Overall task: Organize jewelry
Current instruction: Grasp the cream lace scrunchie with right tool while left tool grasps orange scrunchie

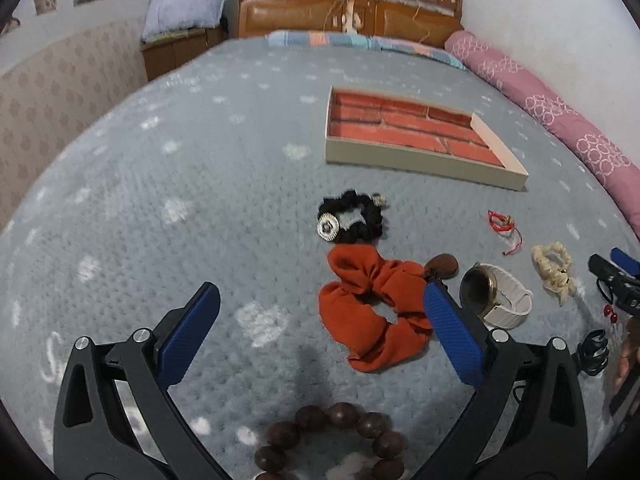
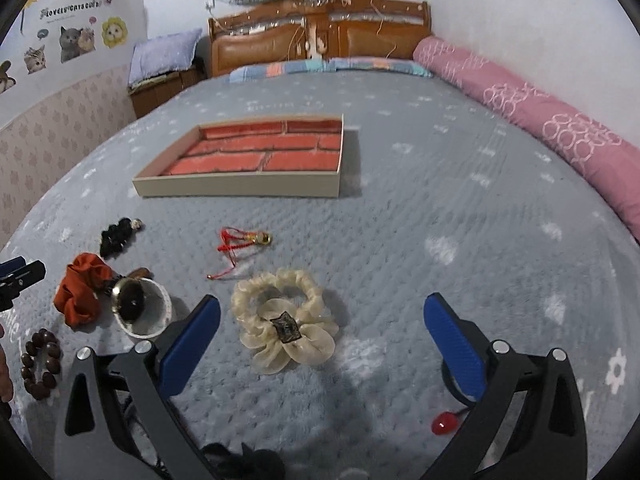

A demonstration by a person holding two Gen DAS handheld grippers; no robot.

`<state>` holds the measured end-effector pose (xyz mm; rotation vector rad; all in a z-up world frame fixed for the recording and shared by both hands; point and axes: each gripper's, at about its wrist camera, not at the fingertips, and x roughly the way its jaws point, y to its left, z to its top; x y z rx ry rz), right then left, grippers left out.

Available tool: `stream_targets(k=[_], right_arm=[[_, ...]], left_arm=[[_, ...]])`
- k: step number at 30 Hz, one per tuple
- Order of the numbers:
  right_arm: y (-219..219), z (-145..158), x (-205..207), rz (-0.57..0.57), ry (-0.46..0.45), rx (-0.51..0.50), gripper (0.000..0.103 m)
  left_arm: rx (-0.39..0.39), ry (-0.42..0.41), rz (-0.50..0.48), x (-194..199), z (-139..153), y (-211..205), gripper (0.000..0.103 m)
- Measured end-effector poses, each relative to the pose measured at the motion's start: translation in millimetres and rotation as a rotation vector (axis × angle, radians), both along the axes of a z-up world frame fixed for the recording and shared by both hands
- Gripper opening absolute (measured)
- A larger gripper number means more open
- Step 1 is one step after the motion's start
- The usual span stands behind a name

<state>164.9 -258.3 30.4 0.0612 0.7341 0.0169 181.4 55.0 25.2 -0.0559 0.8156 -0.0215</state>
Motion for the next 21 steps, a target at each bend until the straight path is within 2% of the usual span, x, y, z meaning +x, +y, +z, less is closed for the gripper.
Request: stream_targets(k=[6,8,11,16,20,21], right_arm=[[1.7,-16.1,21.1,0.006,0.055,-0.018,0.096],[1.2,-18.9,28.1,0.007,0.074,-0.022,0.084],[0.1,-25.4,38.5,0.006,0.119,-0.023,0.076],[-1.5,-38.1,48.2,0.006,0.176,-0.011,0.061],[0.1,-43.4,50.7,0.003,0.194,-0.001,0.054],[0.9,-43.8,50.6,0.003,0.194,-0.001,0.052]], left_arm=[[0.031,0.057,-0.016,17.7,-16.7,-5.4,0.098],[0.034,0.076,-0.030,22.5,-20.9,-7.5,0.098],[0.022,0.105,-0.042,28.6,-27.1,-9.0,0.097],[-0.035,0.157,-0.050,39.6,-35.7,-6.9,0.084],[-0.047,0.185,-0.068,46.9,-41.5,-10.7,0.077],[-0.048,0.193,-0.074,48.3,-43.3,-11.8,0.072]])
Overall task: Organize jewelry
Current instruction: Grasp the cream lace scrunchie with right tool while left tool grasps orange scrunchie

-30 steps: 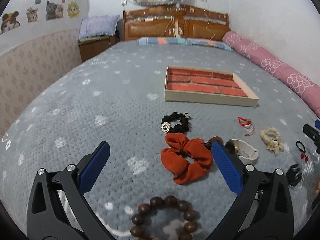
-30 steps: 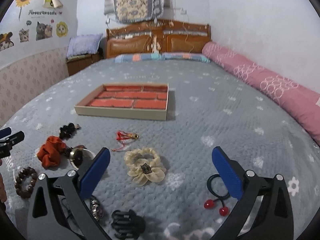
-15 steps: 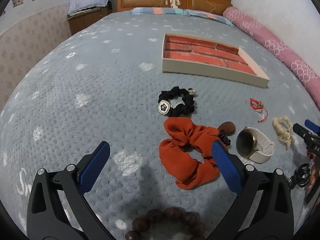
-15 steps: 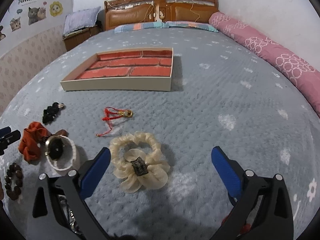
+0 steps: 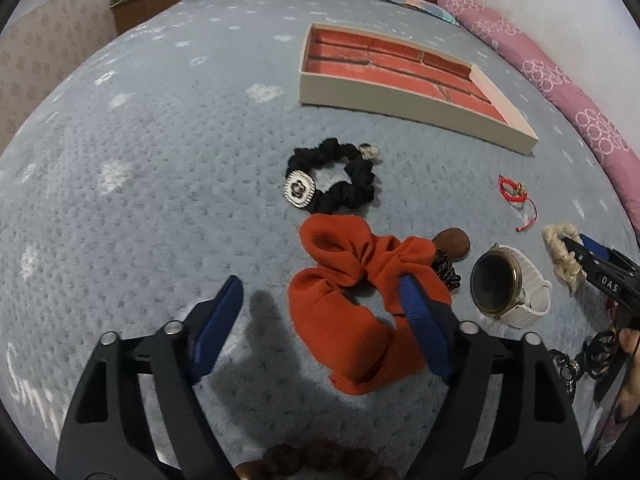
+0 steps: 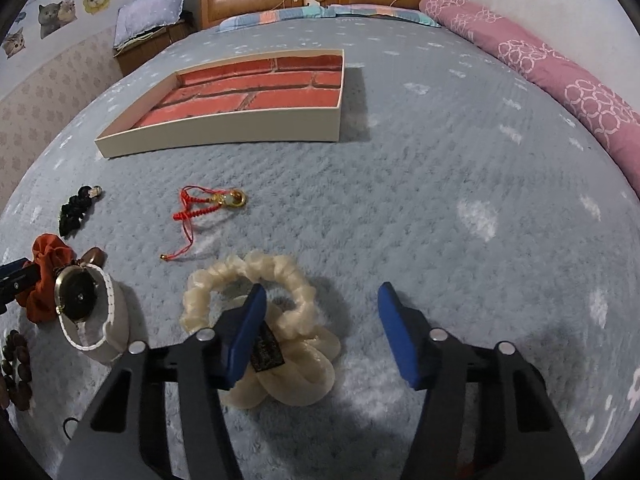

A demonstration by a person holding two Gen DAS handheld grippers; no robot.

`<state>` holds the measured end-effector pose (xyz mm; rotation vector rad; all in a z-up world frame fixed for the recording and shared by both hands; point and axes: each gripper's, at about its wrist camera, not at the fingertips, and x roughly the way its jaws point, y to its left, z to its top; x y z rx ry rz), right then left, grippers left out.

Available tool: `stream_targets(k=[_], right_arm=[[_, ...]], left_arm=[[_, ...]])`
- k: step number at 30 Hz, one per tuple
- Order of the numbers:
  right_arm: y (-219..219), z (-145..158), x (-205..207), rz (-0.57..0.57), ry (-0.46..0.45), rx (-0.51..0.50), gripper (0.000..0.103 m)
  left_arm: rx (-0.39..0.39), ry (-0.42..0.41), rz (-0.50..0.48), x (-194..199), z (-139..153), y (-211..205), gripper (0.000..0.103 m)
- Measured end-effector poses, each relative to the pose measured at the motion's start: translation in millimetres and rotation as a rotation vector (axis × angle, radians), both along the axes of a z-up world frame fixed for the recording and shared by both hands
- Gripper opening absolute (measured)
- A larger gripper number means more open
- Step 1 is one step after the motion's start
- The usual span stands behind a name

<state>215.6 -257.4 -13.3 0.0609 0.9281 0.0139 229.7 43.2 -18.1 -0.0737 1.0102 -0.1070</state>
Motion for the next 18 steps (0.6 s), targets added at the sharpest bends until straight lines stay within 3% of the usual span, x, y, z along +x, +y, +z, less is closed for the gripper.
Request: stream_targets(k=[2,10,18], right_arm=[[2.0,-0.9,1.0,0.008,0.001,0.002,0.044],[1.3,0.8,-1.1,0.020,-0.002,0.025,0.020],[-0.8,19.8,-10.4,0.019,-0.054,0.034,0.014]], left_arm=[[-0.013,0.025,-0.016,2.3,-6.3,-2.0,0.058],[0.002,0.023,-0.027,0.3,-7.6,-4.0,0.029],[0.014,0.001,-0.024,-5.9,1.2,-1.7,0.021]])
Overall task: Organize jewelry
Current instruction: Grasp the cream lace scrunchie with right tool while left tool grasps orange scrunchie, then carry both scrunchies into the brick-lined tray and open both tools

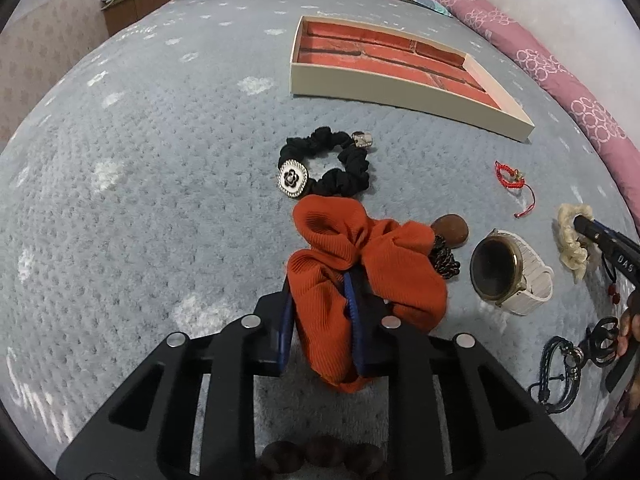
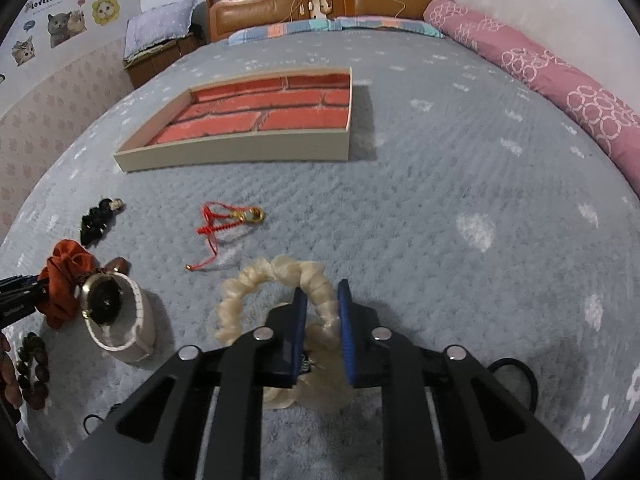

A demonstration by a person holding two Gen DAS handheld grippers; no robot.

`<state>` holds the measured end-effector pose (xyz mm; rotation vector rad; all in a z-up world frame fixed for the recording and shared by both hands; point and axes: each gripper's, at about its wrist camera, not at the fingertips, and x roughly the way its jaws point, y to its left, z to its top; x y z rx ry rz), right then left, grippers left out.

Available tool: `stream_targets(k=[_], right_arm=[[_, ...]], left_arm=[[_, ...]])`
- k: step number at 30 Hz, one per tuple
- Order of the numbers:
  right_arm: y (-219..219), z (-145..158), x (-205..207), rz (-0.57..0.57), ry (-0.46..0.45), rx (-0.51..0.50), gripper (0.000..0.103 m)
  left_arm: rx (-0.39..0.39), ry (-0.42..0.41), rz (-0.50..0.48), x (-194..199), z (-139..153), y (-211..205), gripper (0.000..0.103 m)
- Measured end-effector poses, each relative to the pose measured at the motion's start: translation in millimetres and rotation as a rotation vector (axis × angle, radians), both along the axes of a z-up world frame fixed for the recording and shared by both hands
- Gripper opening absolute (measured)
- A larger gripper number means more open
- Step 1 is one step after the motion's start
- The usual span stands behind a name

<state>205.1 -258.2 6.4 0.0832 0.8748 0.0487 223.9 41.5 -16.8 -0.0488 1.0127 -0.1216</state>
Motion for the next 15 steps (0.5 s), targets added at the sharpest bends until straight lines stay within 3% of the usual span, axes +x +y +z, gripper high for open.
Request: stream_targets(k=[15], right_arm=[[33.4,76.6,-5.5,0.040,-0.151,0.039,0.014]], left_arm=[[-0.018,-0.132,-0.014,-9.0,78.1,-0.8,0.020]])
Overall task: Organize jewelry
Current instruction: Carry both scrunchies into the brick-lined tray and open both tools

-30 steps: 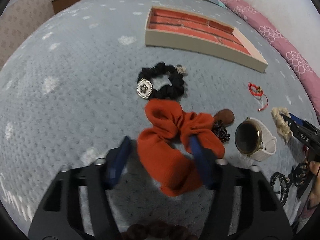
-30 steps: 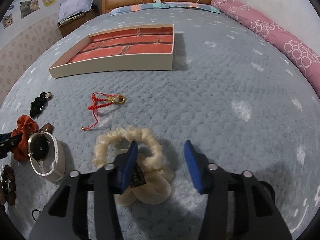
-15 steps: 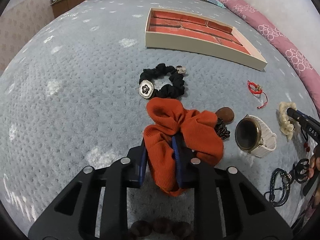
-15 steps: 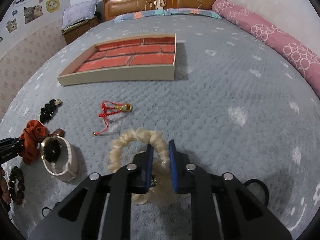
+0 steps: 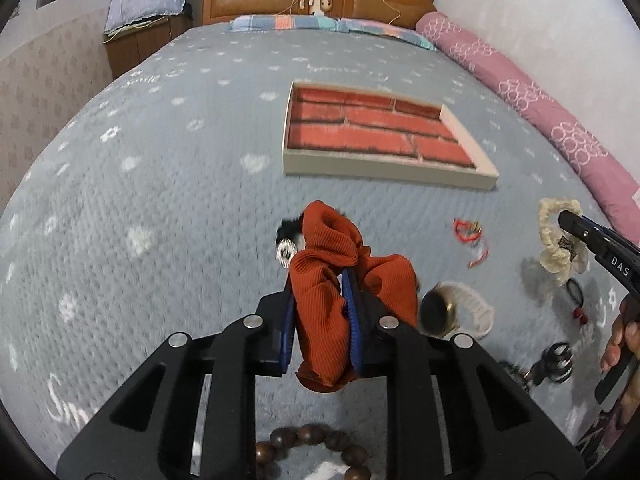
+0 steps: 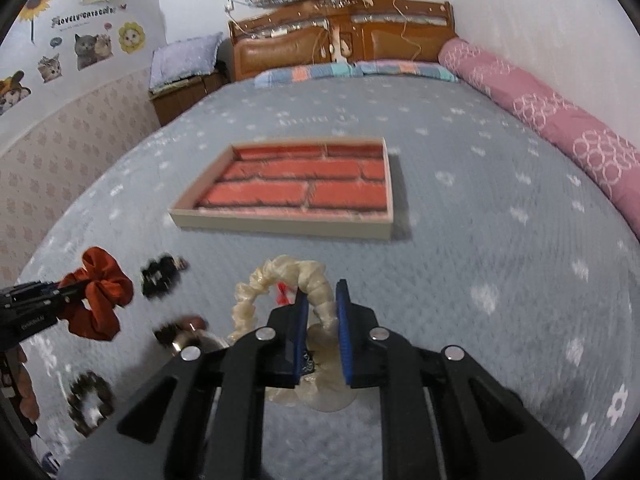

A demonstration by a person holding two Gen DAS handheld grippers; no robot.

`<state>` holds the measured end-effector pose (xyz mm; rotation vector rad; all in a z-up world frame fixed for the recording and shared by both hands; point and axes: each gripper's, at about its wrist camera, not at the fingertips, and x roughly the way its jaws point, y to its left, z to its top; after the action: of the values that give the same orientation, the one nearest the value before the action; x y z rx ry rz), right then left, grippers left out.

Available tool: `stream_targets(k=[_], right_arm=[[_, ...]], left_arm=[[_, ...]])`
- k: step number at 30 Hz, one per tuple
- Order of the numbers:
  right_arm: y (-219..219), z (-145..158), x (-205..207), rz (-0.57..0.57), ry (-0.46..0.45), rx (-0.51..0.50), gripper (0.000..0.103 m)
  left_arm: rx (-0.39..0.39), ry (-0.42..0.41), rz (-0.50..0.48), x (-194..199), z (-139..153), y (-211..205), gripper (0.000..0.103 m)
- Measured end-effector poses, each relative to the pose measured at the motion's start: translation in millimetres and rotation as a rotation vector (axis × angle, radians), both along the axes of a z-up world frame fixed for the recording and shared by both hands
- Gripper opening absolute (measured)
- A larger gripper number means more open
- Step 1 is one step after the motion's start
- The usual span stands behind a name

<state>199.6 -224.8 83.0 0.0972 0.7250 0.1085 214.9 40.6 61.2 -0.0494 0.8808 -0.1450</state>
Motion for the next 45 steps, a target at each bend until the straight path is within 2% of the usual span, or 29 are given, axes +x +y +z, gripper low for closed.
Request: stream_targets(k=[6,10,13,20,24,30,36,45], right_arm=[[13.3,29.5,37.4,-0.006,-0.036,0.003,0.014],[21.3,43.5,66.7,-0.015,-0.055,-0.004,0.014],[26.3,49.6,90.4,-0.020,-0.059,0.000,0.014],[22.0,51.5,157.8,-0.060,-0.045,0.033,0.014],[18.3,40.7,197.6,-0.084,-0.024,0.037,0.014],[14.0,0.5,247.7,-0.110,0.040,0.011,0.014],[9.0,-38.9,278.7,-0.123,0.086,-0.026,0.014],[2.3,-61.6,298.2,-0.143,0.141,-0.041,0.015]], left_arm=[[0.009,-0.060,-0.019,29.0,36.4,-12.2,0.020],[0.027,-0.098,-0.021,67.2,58.8,-26.2,0.020],[0.050,-0.104,-0.032,96.0,67.9,-37.5,0.020],[0.036,-0.107,-0.030,172.5,75.5,-53.4,0.020],[0.026,-0.098,-0.021,215.0,63.9,-57.5,0.020],[0.046,-0.024,-0.013,279.5,12.7,-63.1,0.021],[0.051,0.047,0.001,309.0,-34.7,-60.2,0.021],[0.098,0.106,0.029,321.9,-64.5,-59.3,0.024]])
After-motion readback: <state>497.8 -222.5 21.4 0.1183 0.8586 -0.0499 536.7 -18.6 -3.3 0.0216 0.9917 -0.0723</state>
